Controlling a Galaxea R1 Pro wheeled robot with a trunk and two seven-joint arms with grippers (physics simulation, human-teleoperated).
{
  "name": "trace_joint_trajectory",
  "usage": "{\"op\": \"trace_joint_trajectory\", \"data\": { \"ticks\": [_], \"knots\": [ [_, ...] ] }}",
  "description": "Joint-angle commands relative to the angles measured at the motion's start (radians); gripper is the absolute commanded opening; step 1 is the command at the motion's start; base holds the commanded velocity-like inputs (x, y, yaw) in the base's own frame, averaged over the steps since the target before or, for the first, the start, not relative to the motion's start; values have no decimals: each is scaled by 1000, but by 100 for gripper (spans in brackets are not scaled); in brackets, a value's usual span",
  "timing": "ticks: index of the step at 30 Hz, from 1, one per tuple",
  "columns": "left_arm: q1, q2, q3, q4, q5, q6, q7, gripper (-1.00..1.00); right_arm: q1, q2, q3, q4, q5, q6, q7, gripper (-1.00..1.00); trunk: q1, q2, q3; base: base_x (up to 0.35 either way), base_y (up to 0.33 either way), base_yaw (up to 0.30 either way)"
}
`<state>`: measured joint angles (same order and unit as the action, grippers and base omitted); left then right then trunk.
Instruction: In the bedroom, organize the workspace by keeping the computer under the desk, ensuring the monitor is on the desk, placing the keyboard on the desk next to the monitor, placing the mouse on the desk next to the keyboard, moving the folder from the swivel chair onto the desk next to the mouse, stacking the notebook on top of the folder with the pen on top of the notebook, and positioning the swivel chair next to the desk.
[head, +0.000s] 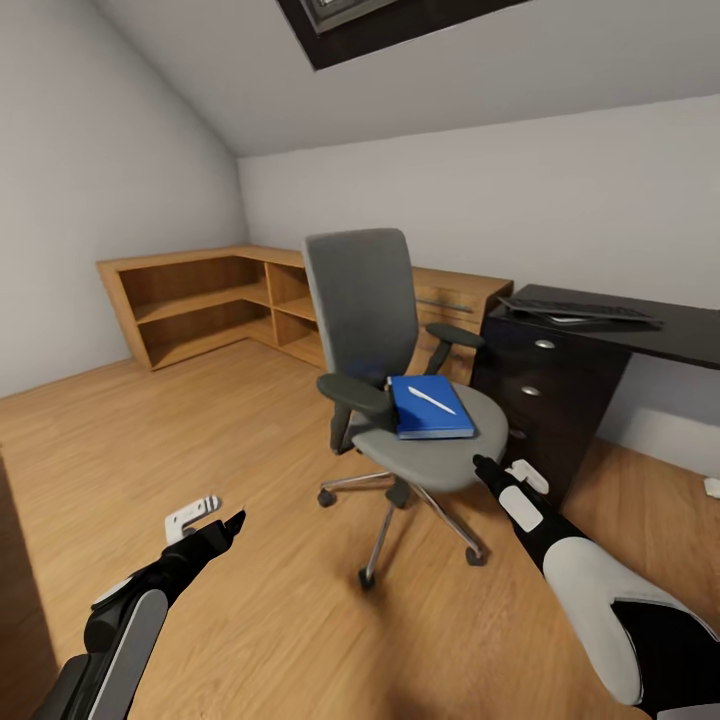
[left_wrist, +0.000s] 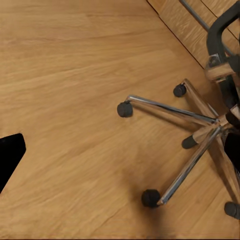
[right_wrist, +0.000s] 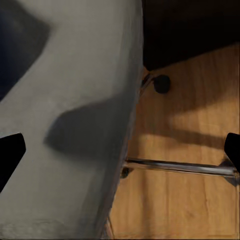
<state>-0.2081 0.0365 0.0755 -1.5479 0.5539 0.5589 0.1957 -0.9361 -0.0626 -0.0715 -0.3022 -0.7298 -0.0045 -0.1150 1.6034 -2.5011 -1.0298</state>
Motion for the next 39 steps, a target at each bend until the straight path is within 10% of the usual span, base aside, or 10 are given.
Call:
{"op": "trace_joint_trajectory", "data": {
  "ticks": [1, 39],
  "knots": [
    [-1, 0, 0, -1, 11, 4, 8, 100, 0, 1, 2, 36, -13, 0, -3, 100, -1, 0, -1, -304, -69, 25],
    [-1, -1, -2, -1, 9, 4, 8, 100, 0, 1, 2, 37, -13, 0, -2, 100, -1, 0, -1, 230, -3, 42]
  ]
}}
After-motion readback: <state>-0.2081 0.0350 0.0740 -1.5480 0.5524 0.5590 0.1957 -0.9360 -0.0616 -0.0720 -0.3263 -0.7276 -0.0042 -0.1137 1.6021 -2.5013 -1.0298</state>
